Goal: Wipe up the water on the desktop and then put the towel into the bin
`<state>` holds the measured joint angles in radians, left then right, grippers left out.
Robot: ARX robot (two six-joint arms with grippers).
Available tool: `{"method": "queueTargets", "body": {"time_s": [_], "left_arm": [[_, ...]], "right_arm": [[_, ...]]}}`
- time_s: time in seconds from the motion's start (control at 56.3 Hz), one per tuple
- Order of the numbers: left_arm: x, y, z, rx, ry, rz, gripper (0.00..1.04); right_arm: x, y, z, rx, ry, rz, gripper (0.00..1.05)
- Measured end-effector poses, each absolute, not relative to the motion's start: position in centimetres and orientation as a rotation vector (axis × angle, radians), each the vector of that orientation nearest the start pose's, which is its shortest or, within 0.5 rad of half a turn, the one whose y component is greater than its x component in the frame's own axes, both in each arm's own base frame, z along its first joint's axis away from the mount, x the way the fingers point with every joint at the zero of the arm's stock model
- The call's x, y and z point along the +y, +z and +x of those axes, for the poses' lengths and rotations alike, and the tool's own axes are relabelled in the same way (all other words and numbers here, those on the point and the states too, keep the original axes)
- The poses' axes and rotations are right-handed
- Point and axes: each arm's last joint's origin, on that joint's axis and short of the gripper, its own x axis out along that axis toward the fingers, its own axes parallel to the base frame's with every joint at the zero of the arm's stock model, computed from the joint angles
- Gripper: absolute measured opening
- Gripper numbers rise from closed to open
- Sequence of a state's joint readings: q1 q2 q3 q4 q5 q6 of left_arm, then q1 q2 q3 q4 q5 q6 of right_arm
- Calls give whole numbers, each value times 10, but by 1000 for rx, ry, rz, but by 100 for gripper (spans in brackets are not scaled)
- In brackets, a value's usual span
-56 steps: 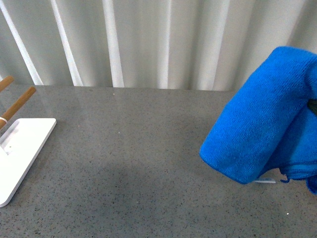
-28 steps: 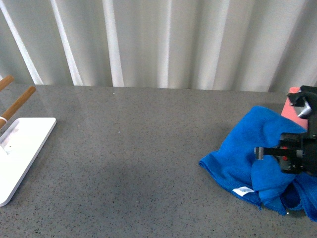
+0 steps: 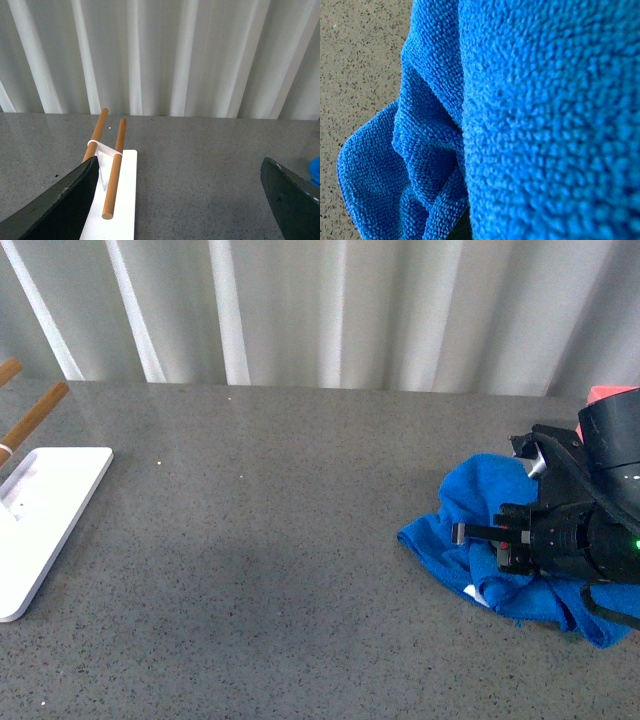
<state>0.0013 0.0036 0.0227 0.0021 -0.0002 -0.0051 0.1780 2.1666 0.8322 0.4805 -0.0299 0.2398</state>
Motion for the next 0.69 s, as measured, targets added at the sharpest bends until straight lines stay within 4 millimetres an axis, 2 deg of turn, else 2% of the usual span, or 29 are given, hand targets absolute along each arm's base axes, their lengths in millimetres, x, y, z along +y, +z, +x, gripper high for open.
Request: {"method": "queueTargets", "body": {"time_s": [0.16, 0.373, 0.533, 0.693], "left_arm": [[0, 171, 96, -21, 1, -5, 98], [0, 171, 96, -21, 1, -5, 98], [0, 171, 96, -21, 1, -5, 98], [0, 171, 96, -21, 2, -5, 98]], "right_arm": [[53, 24, 350, 859, 42, 161, 4], [41, 23, 374, 859, 10, 167, 4], [40, 22, 400, 859, 43, 145, 4], [47, 21, 433, 809, 102, 106, 4]]}}
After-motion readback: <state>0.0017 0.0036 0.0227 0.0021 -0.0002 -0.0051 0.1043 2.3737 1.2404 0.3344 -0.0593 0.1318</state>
